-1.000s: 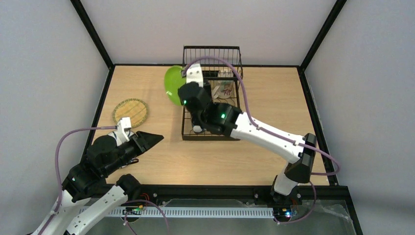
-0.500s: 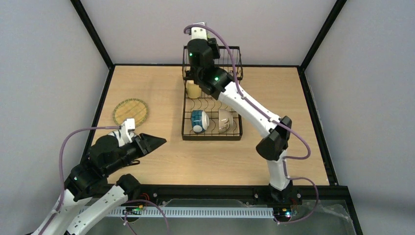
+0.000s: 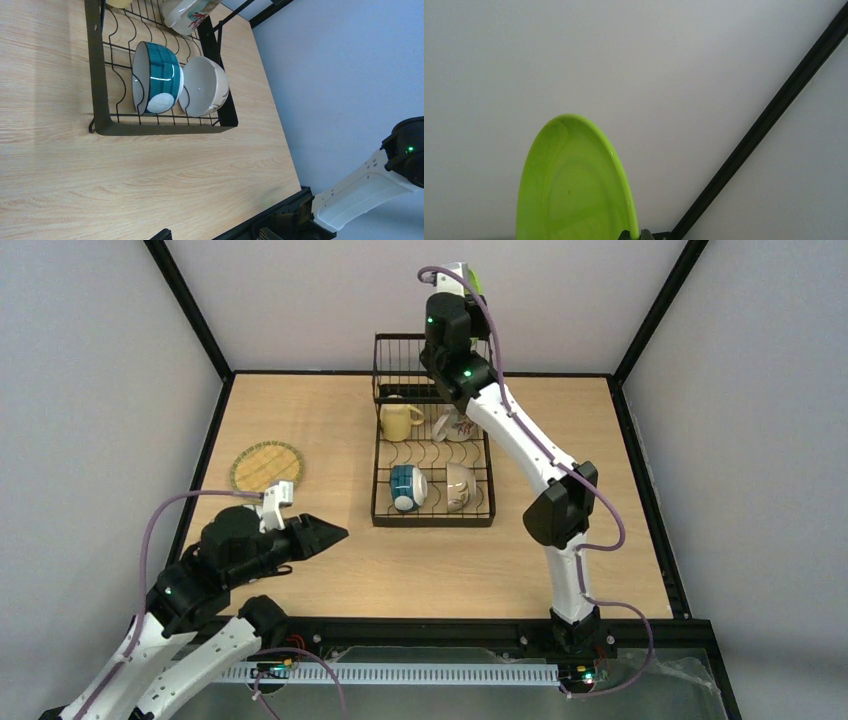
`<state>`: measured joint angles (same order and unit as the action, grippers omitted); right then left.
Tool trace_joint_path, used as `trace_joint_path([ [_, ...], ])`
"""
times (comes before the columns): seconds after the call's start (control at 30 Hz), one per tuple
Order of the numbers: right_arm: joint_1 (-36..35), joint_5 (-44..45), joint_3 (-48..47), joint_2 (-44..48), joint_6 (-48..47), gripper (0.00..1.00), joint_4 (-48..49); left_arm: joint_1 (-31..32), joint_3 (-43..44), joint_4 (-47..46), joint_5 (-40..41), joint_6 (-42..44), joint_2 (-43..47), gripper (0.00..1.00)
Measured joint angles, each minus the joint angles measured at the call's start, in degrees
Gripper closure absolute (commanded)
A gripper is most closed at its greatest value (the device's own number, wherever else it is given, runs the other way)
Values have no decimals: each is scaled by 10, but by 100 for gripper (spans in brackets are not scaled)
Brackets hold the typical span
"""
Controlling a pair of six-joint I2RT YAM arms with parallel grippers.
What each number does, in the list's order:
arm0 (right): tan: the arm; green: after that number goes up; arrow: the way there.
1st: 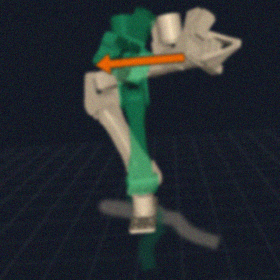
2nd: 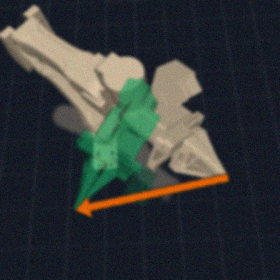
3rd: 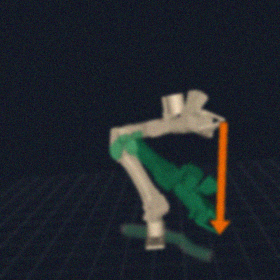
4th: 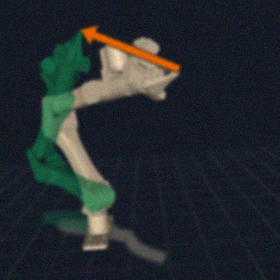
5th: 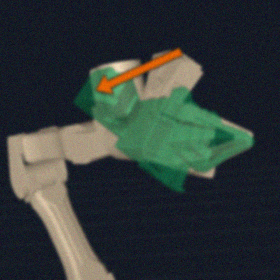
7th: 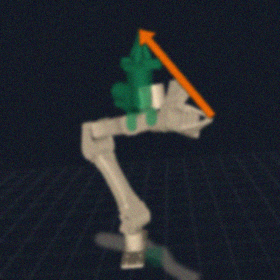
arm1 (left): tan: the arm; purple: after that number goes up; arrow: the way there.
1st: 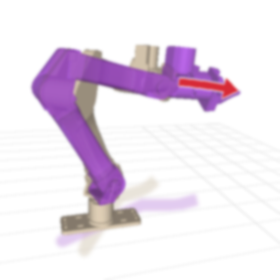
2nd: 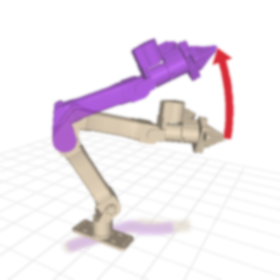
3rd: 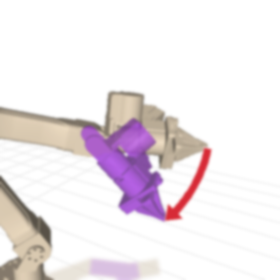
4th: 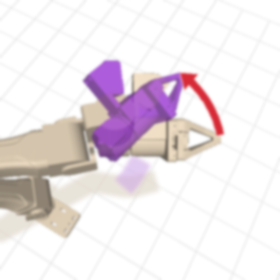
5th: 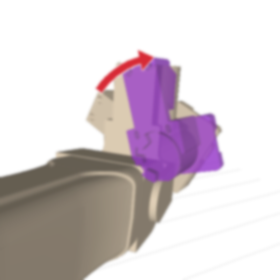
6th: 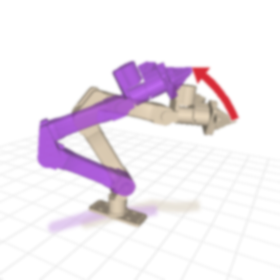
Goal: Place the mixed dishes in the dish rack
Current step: Insert the plate into the dish rack.
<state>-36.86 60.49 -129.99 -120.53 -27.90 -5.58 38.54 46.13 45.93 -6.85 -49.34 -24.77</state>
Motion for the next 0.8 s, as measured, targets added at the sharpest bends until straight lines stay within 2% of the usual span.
trace_joint_path([
  [0.2, 14, 8, 26, 0, -16, 100, 26, 0, 0, 0, -4, 13, -4, 1],
  [0.53, 16, 28, 173, 15, -34, 100, 87, 0, 0, 0, -4, 23, 3, 1],
  [0.8, 19, 29, 191, 26, -7, 100, 84, 0, 0, 0, -4, 28, 5, 1],
])
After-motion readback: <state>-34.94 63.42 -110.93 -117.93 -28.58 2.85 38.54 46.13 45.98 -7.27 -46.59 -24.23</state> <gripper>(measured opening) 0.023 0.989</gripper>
